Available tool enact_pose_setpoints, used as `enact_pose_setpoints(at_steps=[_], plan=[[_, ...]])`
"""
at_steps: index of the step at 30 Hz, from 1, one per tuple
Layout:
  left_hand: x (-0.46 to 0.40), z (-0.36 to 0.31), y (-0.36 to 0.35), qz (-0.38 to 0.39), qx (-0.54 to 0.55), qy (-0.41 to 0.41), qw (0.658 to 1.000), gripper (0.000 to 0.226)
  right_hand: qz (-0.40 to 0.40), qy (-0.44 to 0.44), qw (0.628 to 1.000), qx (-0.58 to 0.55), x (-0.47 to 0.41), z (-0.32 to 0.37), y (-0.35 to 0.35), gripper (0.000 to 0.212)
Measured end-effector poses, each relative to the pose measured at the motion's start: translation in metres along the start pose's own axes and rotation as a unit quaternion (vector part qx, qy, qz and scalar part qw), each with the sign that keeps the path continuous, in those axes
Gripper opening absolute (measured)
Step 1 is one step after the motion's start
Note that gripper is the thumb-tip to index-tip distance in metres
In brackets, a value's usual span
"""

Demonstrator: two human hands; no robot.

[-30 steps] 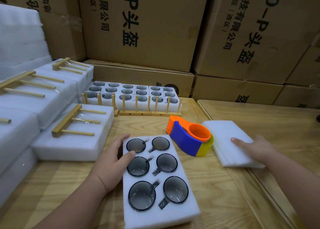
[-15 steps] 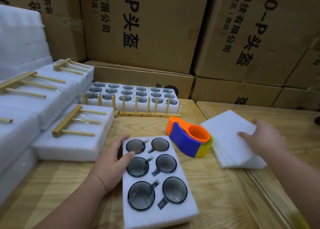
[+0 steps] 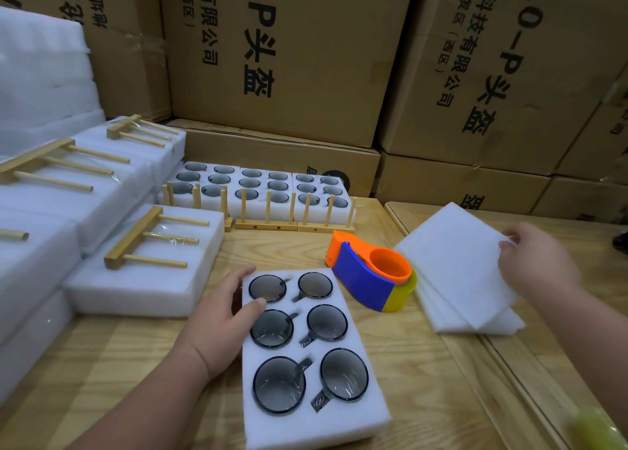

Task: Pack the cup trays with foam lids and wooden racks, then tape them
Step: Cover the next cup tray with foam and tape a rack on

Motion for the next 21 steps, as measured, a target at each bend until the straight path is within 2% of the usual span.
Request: enact_pose_setpoints(at_steps=[12,16,21], plan=[[0.001,0.002,0.0,0.003,0.0,0.008,1.0,0.075,-0.058,0.028,0.983,-0.171,-0.01,0.029,0.047,0.011],[0.001,0.001,0.0,-0.001,-0.005,0.006,1.0,0.075,-0.073,0.009,0.965,-0.25,-0.007,0.042,0.06,0.011],[0.001,0.001,0.0,-0.004,-0.003,0.009,1.0,0.074,-0.044,-0.016,0.927,-0.373,0.007,0.067,0.057,0.017]])
Point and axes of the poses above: each hand's wrist, its own x-axis away from the middle knuckle, its own y-axis out of the back of the hand, z = x × y, the point moved 7 cm from there along -x, towards the middle knuckle, and after that the axes turned 2 degrees about y, right-handed, at the moved point
